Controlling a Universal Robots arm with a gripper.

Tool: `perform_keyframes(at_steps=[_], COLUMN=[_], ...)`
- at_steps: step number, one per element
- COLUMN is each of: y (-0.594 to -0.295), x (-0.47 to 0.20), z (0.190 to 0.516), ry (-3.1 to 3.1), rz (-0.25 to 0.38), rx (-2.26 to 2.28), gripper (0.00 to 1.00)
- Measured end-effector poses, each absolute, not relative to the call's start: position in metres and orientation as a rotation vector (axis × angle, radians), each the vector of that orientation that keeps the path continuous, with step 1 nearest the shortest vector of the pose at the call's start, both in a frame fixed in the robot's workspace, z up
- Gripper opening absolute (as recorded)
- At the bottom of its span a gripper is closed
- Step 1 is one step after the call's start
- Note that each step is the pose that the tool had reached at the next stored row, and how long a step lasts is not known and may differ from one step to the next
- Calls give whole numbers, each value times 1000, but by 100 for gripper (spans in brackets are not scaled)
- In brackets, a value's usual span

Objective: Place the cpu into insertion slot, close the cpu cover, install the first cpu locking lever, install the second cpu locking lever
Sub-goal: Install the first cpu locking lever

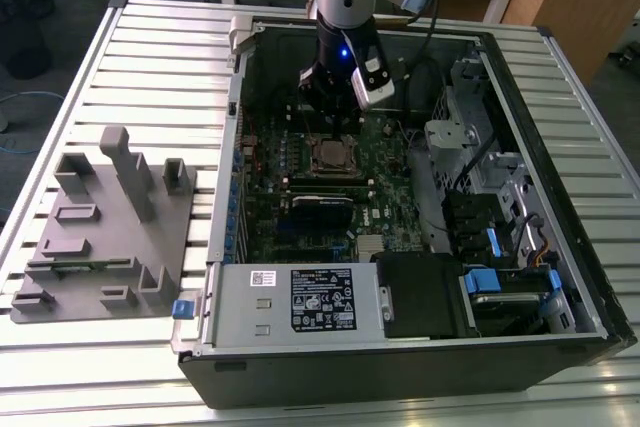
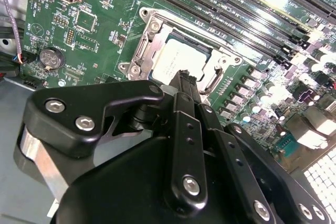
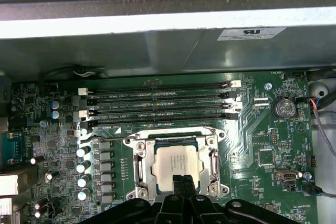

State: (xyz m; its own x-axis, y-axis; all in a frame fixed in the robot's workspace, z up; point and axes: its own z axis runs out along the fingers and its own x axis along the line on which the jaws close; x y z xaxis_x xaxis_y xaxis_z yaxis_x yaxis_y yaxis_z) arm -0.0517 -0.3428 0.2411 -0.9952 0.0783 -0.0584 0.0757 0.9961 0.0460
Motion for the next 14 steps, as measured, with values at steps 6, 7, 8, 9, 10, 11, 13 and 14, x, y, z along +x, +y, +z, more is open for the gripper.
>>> perform_keyframes(at_steps=[6,7,8,9,10,11,13,14], y=[-343,-343,-344,-344,-344,-345,-346,-346], x=[-57,-59,-61,-64,-66,-68,-73,-76], z=[241,241,241,241,241,241,240,240], ry=[3076,3074,3072,3071,3069,3067,3064,3061], rz=[67,67,67,67,68,68,68,68], rx=[119,118,118,118,118,118,118,118], gripper=[11,11,11,11,11,11,11,11])
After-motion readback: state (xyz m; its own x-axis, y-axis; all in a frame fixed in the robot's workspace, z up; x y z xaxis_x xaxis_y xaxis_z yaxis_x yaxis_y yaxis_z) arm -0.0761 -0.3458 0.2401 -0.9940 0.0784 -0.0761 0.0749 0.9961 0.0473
